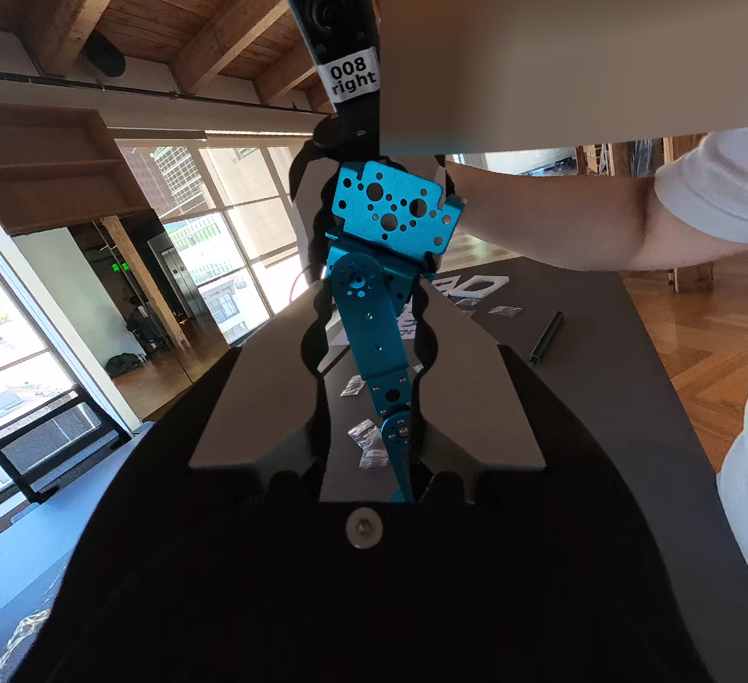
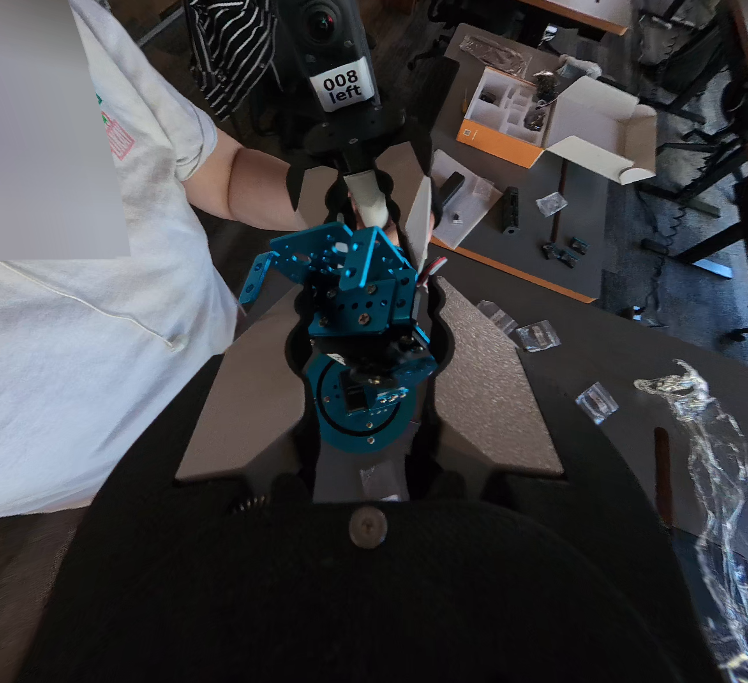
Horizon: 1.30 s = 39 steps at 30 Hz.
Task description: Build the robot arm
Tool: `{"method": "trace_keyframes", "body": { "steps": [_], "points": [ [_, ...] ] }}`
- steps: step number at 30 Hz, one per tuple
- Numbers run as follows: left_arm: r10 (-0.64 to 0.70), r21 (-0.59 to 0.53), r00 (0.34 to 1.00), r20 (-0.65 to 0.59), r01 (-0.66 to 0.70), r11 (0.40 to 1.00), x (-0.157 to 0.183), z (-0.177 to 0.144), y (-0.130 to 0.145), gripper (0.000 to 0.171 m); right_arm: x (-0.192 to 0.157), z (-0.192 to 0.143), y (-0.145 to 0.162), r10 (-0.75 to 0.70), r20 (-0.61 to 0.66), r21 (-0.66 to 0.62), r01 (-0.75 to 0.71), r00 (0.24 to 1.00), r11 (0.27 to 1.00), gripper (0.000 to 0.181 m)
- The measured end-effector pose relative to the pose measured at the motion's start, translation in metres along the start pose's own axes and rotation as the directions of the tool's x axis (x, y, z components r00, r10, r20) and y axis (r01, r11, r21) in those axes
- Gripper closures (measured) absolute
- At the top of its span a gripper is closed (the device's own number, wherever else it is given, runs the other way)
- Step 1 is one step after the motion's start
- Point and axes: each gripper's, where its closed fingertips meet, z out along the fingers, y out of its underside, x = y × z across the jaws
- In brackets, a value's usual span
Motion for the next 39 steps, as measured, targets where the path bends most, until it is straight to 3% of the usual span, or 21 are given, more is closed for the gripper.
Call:
{"method": "trace_keyframes", "body": {
  "steps": [6, 7, 12, 16, 19, 21, 29, 32, 35, 39],
  "points": [
    [-0.009, 0.013, 1.0, -0.007, 0.009, 1.0, 0.0, 0.001, 0.0, 0.134, 0.004, -0.006, -0.003, -0.056, -0.126, 0.042, 0.061, 0.99, 0.997, 0.117],
    [-0.012, 0.016, 1.0, -0.008, 0.012, 1.0, 0.0, 0.001, 0.0, 0.133, 0.0, -0.006, -0.003, -0.065, -0.115, 0.05, 0.071, 0.991, 0.996, 0.126],
    [-0.025, 0.023, 1.0, -0.011, 0.025, 0.999, 0.0, -0.001, -0.003, 0.13, -0.002, -0.006, -0.003, -0.023, -0.075, 0.068, 0.028, 0.997, 0.997, 0.129],
    [0.034, 0.031, 0.999, 0.006, -0.034, 0.999, -0.006, -0.01, -0.021, 0.107, -0.003, -0.002, 0.002, 0.018, -0.032, 0.031, -0.017, 0.999, 0.999, 0.128],
    [0.099, -0.099, 0.993, -0.07, -0.106, 0.989, -0.001, 0.003, -0.019, 0.082, -0.002, -0.001, 0.004, 0.006, -0.034, 0.009, -0.005, 0.999, 1.0, 0.128],
    [0.168, -0.171, 0.979, -0.118, -0.187, 0.967, 0.002, 0.012, -0.01, 0.088, -0.002, -0.002, 0.003, 0.012, -0.028, 0.012, -0.012, 1.0, 1.0, 0.129],
    [0.311, -0.169, 0.937, -0.158, -0.336, 0.926, 0.007, 0.034, -0.013, 0.095, -0.007, -0.008, -0.006, -0.004, 0.028, 0.047, 0.003, 1.0, 0.999, 0.131],
    [0.29, -0.14, 0.944, -0.155, -0.312, 0.94, 0.005, 0.037, -0.02, 0.094, -0.007, -0.013, -0.011, -0.017, 0.048, 0.051, 0.015, 0.999, 0.999, 0.13],
    [0.228, -0.191, 0.96, -0.162, -0.257, 0.947, 0.004, 0.042, -0.012, 0.082, -0.01, -0.01, -0.006, -0.004, 0.117, 0.008, 0.003, 0.993, 1.0, 0.131],
    [0.264, -0.198, 0.957, -0.124, -0.284, 0.938, 0.002, 0.046, -0.003, 0.075, -0.011, -0.003, -0.004, -0.016, 0.16, -0.018, 0.019, 0.987, 1.0, 0.131]
  ]
}}
